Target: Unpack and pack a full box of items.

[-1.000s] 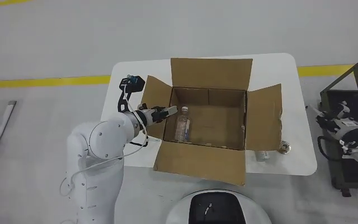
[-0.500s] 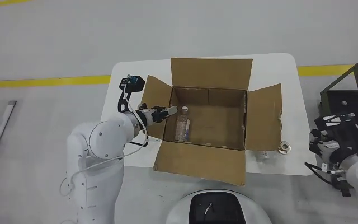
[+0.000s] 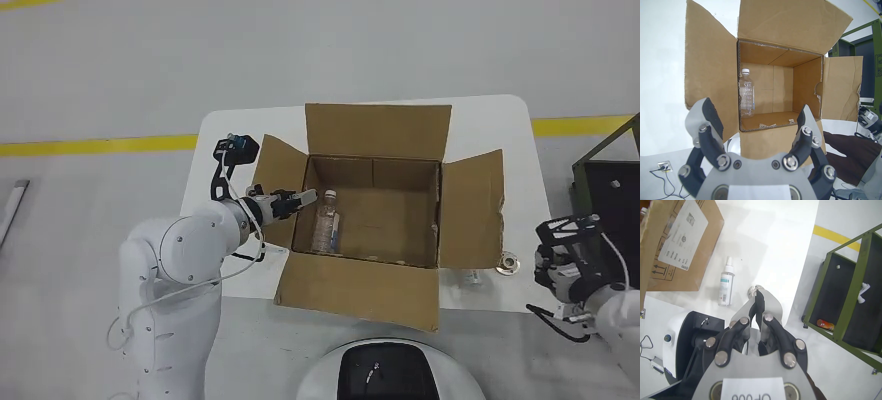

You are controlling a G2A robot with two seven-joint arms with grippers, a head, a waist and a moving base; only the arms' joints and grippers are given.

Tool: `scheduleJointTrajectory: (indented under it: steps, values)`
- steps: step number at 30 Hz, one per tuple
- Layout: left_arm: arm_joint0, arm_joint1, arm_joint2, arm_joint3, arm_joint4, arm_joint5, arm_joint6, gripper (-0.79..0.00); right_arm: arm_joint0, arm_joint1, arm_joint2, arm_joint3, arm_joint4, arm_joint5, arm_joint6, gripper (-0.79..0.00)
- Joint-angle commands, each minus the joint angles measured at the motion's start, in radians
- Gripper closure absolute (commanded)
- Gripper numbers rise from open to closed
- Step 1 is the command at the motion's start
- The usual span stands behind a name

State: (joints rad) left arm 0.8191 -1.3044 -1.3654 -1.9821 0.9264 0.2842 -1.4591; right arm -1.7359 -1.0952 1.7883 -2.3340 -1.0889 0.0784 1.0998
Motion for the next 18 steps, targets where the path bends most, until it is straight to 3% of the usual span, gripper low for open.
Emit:
scheduleJointTrajectory:
  steps: [1,4,14,18]
  values:
    - [0.0,0.0,0.0,0.0,0.0,0.0,0.0,-0.785,0.021,-0.001,-0.038,0.011,0.001,0.025,0.04,0.0]
    - [0.0,0.0,0.0,0.0,0.0,0.0,0.0,-0.785,0.044,-0.003,-0.091,0.018,-0.021,0.067,0.075,0.0]
    - [0.0,0.0,0.0,0.0,0.0,0.0,0.0,-0.785,0.114,-0.02,-0.118,0.089,0.204,0.209,0.033,0.0]
    - [0.0,0.0,0.0,0.0,0.0,0.0,0.0,-0.785,0.149,-0.017,-0.135,0.108,0.158,0.246,0.063,0.0]
